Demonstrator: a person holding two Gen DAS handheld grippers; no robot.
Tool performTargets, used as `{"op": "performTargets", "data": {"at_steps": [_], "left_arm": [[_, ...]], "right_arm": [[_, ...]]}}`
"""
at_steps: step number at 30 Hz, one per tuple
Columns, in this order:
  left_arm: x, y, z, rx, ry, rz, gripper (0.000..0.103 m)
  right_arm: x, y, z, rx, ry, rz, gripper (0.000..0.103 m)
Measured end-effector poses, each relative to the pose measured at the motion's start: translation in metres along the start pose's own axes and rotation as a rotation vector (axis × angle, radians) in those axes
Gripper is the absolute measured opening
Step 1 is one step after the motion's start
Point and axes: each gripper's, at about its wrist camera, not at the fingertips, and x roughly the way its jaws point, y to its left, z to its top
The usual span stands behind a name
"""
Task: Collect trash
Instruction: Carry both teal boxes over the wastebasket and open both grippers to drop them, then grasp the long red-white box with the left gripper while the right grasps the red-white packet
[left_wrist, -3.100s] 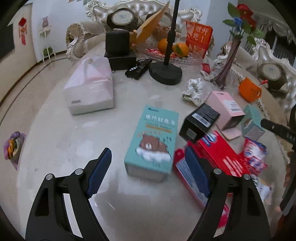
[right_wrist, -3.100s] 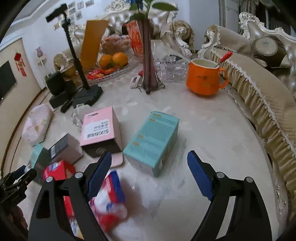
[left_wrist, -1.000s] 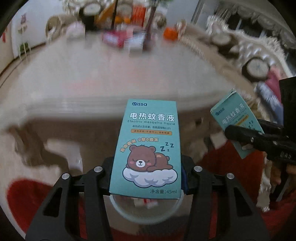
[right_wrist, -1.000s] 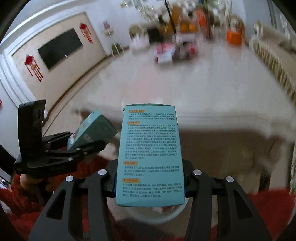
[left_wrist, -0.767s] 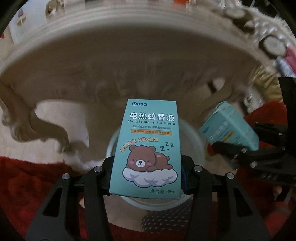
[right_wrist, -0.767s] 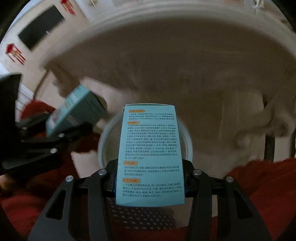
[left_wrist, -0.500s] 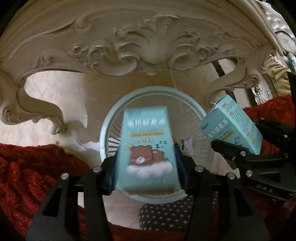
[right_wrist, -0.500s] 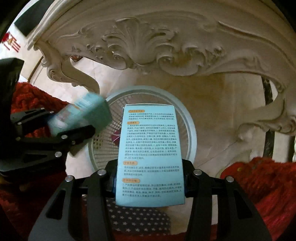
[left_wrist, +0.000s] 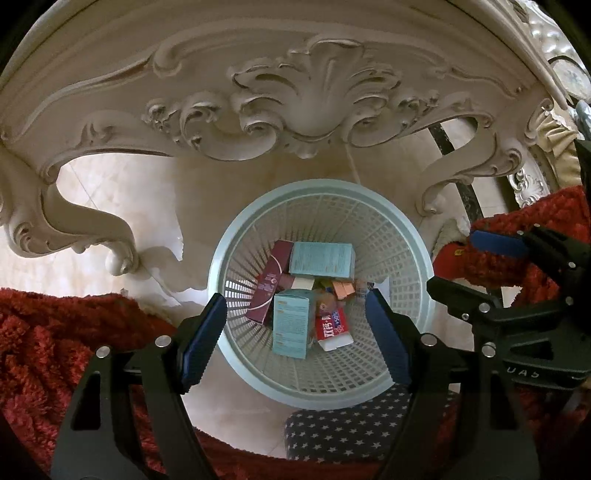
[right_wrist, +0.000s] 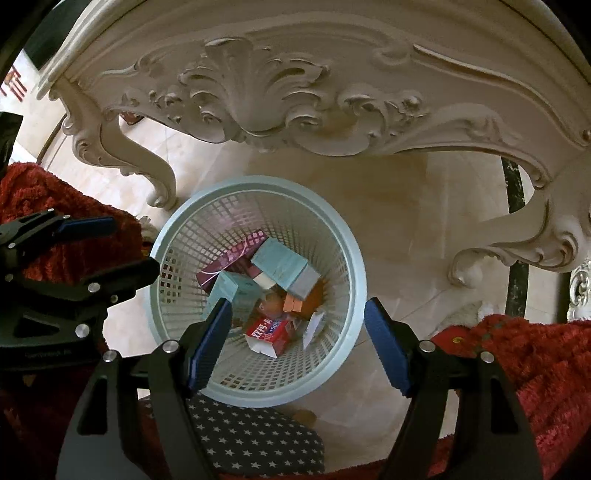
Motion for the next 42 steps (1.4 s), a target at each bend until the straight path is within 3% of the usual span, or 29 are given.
{"op": "performTargets", "data": {"at_steps": [6,9,14,18,20,24,29,31,36,40,42], "left_arm": [[-0.015,0.001,0.000,0.007,-0.038,0.025,0.075],[-0.039,0.004,0.003,0.007,-0.079,0.012,0.075],[-0.097,0.011,0.015,0.010,-0.167,-0.071,0.075],[-0.140,0.018,0.037,0.018,-0.268,-0.044,0.075],[-0.151,0.023,0.059,0.012,-0.307,-0.019,0.075],[-0.164,0.038,0.137,-0.087,-0.387,0.050,0.075],[-0.156,0.052,0.235,-0.148,-0.455,0.121,0.075],[-0.145,0.064,0.276,-0.194,-0.442,0.108,0.075],[-0.116,0.085,0.336,-0.288,-0.387,0.093,0.075],[-0.090,0.089,0.367,-0.321,-0.326,0.076,0.075],[-0.079,0.086,0.378,-0.315,-0.294,0.117,0.075]], "right_arm": [[-0.024,0.009,-0.003,-0.041,-0.046,0.016,0.070],[-0.058,0.011,-0.003,-0.070,-0.119,0.026,0.070],[-0.107,-0.006,0.004,-0.022,-0.216,0.088,0.070],[-0.145,-0.027,0.017,0.037,-0.334,0.112,0.070],[-0.163,-0.040,0.034,0.059,-0.427,0.103,0.070],[-0.179,-0.067,0.083,0.109,-0.550,0.022,0.070],[-0.181,-0.090,0.174,0.113,-0.656,-0.042,0.070],[-0.172,-0.099,0.215,0.096,-0.637,-0.046,0.070],[-0.149,-0.122,0.289,0.149,-0.567,-0.024,0.070],[-0.131,-0.129,0.323,0.185,-0.532,-0.021,0.070],[-0.126,-0.131,0.331,0.203,-0.520,-0.023,0.070]]}}
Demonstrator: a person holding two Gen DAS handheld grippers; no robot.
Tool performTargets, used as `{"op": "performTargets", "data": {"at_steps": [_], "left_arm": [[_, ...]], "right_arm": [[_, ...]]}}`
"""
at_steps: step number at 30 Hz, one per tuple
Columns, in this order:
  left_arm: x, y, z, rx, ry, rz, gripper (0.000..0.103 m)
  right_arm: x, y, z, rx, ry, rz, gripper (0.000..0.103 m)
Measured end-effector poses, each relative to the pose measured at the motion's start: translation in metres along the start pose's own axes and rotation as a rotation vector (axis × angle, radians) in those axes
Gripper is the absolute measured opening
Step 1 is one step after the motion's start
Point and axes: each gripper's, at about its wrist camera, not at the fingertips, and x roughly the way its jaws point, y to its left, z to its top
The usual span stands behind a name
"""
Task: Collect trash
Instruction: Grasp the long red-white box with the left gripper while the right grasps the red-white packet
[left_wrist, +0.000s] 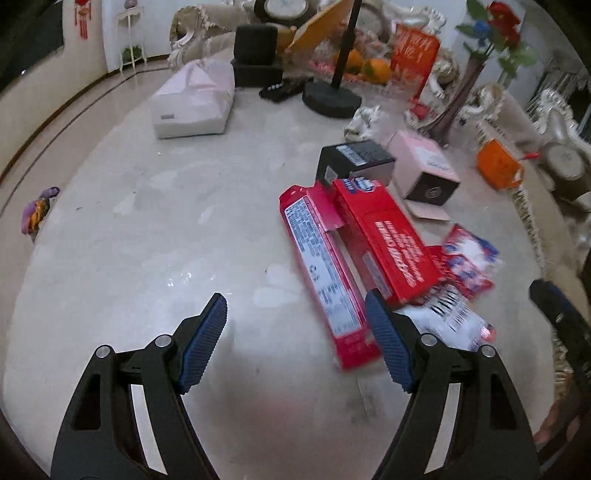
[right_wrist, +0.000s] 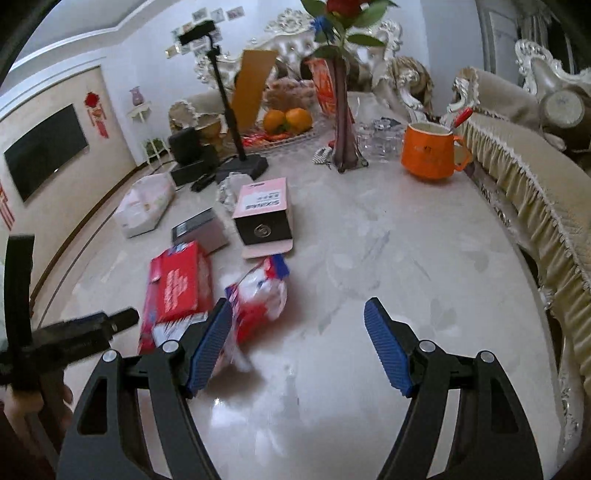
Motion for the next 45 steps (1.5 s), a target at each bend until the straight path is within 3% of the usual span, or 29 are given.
{"op": "performTargets", "data": {"at_steps": [10,15,18,24,26,27,28,29,30,31,37,41,45], "left_arm": [[0.023,-0.007,0.008,-0.028,0.047,0.032,0.075],[0.031,-0.010,0.014,-0.033,0.056,0.113,0.075],[0.037,-0.012,0.019,0.012,0.064,0.170,0.076],[0.034,-0.006,0.018,0.073,0.026,0.203,0.076],[0.033,0.000,0.017,0.068,0.014,0.134,0.063],[0.033,0.000,0.017,0.074,0.008,0.136,0.056],[0.032,-0.001,0.017,0.091,-0.005,0.130,0.035],[0.031,-0.002,0.018,0.105,-0.011,0.135,0.034],[0.031,-0.002,0.018,0.106,-0.014,0.132,0.033],[0.031,-0.001,0.017,0.107,-0.020,0.126,0.033],[0.023,0.008,0.014,0.099,-0.046,0.099,0.032],[0.007,0.021,0.008,0.090,-0.072,0.083,0.032],[-0.019,0.039,-0.008,0.092,-0.111,0.052,0.032]], "right_arm": [[0.049,-0.006,0.014,0.025,0.096,-0.028,0.070],[0.061,-0.009,0.018,0.064,0.131,0.008,0.070],[0.063,-0.005,0.018,0.071,0.152,0.037,0.070],[0.074,0.008,0.019,0.041,0.193,0.060,0.070],[0.080,0.014,0.019,0.010,0.214,0.072,0.070],[0.083,0.016,0.018,-0.001,0.230,0.086,0.068],[0.084,0.018,0.017,-0.005,0.239,0.110,0.060],[0.084,0.019,0.016,-0.002,0.241,0.137,0.053],[0.082,0.020,0.016,0.006,0.231,0.167,0.039],[0.079,0.020,0.018,0.005,0.215,0.159,0.037],[0.047,0.012,0.026,-0.001,0.113,0.120,0.036],[0.027,-0.005,0.029,0.003,0.056,0.021,0.036],[-0.003,-0.017,0.018,-0.022,0.004,-0.021,0.036]]}}
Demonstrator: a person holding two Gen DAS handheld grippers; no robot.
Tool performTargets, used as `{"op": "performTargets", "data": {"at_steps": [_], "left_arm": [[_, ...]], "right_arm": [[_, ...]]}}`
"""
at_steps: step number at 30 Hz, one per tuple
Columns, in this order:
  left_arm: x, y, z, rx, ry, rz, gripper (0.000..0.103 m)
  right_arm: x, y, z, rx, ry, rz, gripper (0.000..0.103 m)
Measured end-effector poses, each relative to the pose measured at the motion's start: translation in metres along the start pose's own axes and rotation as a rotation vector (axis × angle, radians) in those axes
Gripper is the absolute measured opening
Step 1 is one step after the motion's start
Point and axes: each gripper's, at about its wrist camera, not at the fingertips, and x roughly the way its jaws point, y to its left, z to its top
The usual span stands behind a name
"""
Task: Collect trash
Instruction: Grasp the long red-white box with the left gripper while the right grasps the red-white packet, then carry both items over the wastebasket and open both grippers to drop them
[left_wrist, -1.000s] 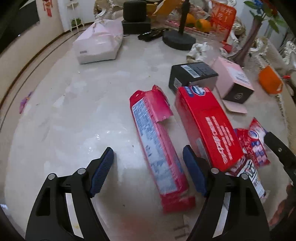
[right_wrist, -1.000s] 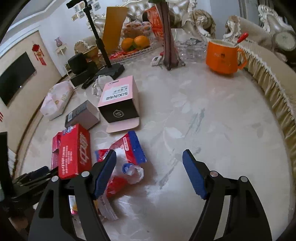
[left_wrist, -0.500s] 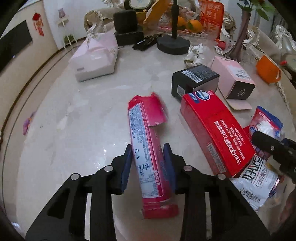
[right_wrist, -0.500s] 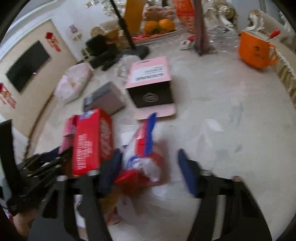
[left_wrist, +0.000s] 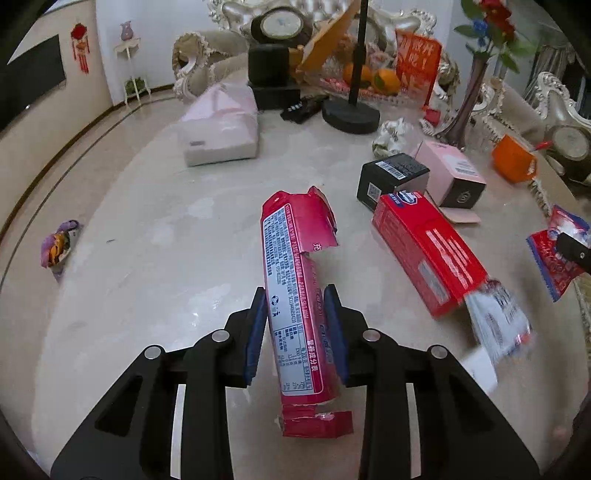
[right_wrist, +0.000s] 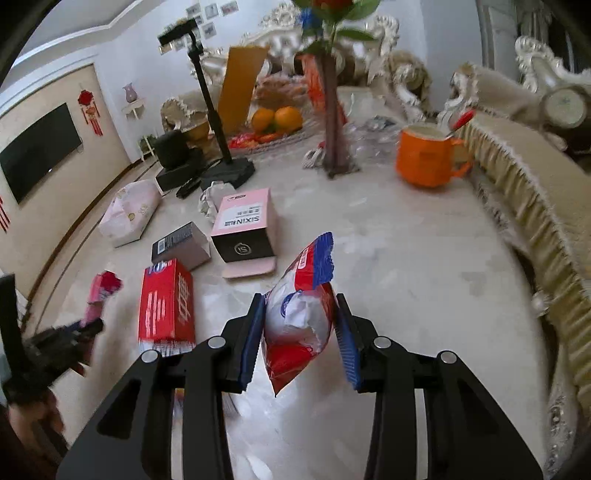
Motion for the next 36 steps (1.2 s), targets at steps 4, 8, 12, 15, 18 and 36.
{"op": "performTargets", "data": {"at_steps": [4,8,12,15,18,36], "left_arm": [[-0.035,0.012,-0.029,0.027,-0.037,-0.033,0.032],[-0.075,0.017,-0.065,0.058,-0.078,-0.082,0.032],[-0.126,0.015,-0.119,0.114,-0.106,-0.168,0.032],[-0.166,0.012,-0.171,0.138,-0.099,-0.258,0.032],[-0.189,0.006,-0.213,0.153,-0.070,-0.328,0.032],[-0.068,-0.043,-0.376,0.218,0.376,-0.297,0.033]], "right_arm": [[-0.036,-0.004,-0.035,0.006,-0.018,0.068,0.036],[-0.081,0.004,-0.082,-0.007,-0.024,0.162,0.036],[-0.137,0.022,-0.138,-0.050,-0.013,0.244,0.036],[-0.172,0.038,-0.178,-0.094,0.020,0.297,0.036],[-0.194,0.054,-0.218,-0.108,0.085,0.356,0.036],[-0.060,0.101,-0.378,-0.269,0.525,0.211,0.039]]}}
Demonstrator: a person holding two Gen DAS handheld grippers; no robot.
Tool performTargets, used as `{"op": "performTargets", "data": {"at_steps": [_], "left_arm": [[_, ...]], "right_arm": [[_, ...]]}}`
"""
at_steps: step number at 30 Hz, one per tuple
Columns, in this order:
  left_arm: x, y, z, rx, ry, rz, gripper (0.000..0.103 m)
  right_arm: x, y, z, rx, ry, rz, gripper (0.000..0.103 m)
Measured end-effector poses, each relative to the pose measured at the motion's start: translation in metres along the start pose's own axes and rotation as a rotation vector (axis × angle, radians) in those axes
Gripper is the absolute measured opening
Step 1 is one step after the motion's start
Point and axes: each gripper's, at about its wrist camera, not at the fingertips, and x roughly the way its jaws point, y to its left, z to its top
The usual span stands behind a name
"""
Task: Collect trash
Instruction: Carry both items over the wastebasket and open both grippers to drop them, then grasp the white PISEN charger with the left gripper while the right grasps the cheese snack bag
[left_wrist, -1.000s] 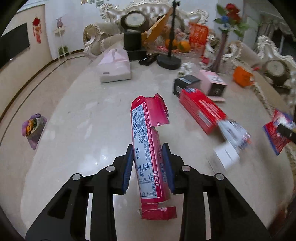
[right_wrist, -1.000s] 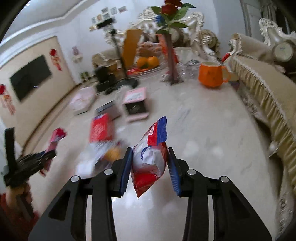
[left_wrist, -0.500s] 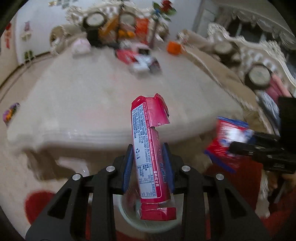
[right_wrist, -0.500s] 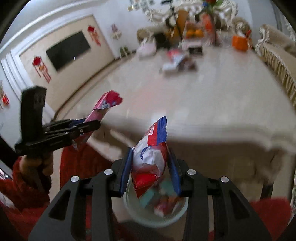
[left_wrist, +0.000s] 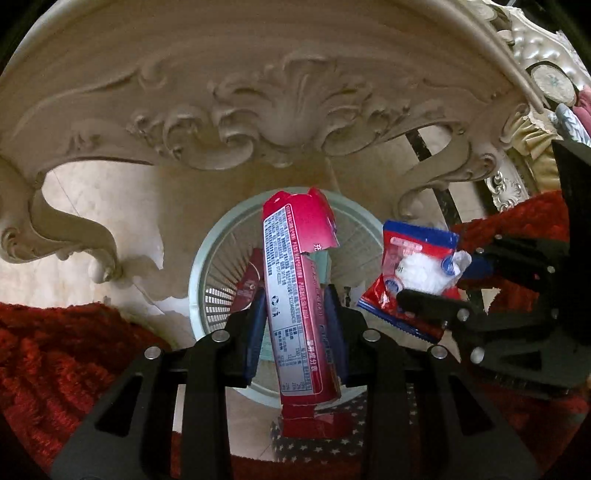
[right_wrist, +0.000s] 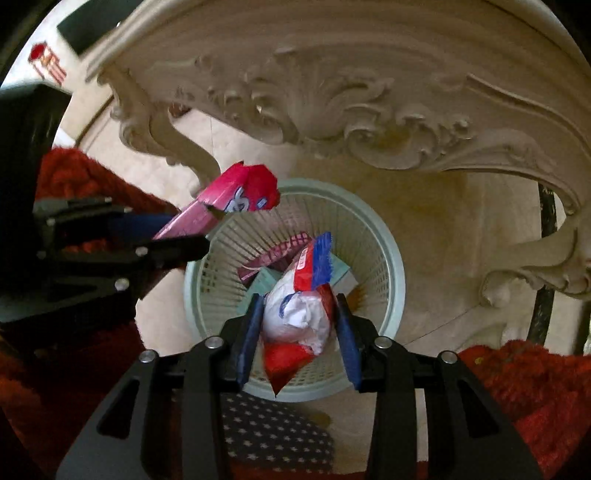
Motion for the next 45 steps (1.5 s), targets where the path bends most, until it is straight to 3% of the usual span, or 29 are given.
{"op": "performTargets", "data": {"at_steps": [1,2,3,4,9,15,18,21,24,28,32,35,38,45], "left_arm": [[0.005,0.000,0.000,0.000,0.022,-0.001,0.040],[0.009,0.000,0.000,-0.003,0.041,0.006,0.065],[0.011,0.002,-0.002,-0.004,0.052,0.016,0.072],[0.012,0.004,-0.001,-0.012,0.055,0.030,0.074],[0.011,0.013,-0.003,-0.040,0.058,0.013,0.074],[-0.011,0.014,-0.002,-0.007,-0.027,0.037,0.074],[-0.042,0.005,-0.003,0.073,-0.141,0.104,0.074],[-0.083,-0.005,0.000,0.185,-0.265,0.109,0.074],[-0.126,-0.008,0.016,0.297,-0.379,0.094,0.074],[-0.164,0.002,0.074,0.380,-0.496,0.078,0.074],[-0.164,0.018,0.152,0.363,-0.509,0.014,0.074],[-0.152,0.021,0.202,0.380,-0.495,-0.010,0.074],[-0.137,0.017,0.240,0.431,-0.486,0.014,0.074],[-0.101,0.017,0.291,0.487,-0.429,-0.006,0.074]], "right_arm": [[0.002,0.002,-0.002,-0.012,0.009,-0.003,0.048],[0.003,0.004,-0.005,-0.021,0.014,-0.011,0.056],[0.005,0.004,-0.005,-0.025,0.016,-0.030,0.069],[0.004,0.004,-0.005,-0.029,0.019,-0.044,0.072],[-0.003,-0.010,-0.012,0.027,0.006,-0.078,0.072],[-0.020,-0.016,-0.022,0.044,-0.005,-0.088,0.072],[-0.034,-0.014,-0.026,0.029,-0.032,-0.082,0.072],[-0.070,-0.013,-0.025,0.021,-0.092,-0.036,0.072],[-0.123,-0.014,-0.011,-0.004,-0.223,0.001,0.072],[-0.191,-0.036,0.037,-0.028,-0.480,-0.036,0.072],[-0.204,-0.066,0.109,0.012,-0.584,-0.097,0.072],[-0.191,-0.084,0.170,0.034,-0.574,-0.094,0.079],[-0.170,-0.093,0.226,0.016,-0.520,-0.104,0.080],[-0.135,-0.106,0.286,0.015,-0.444,-0.060,0.080]]}}
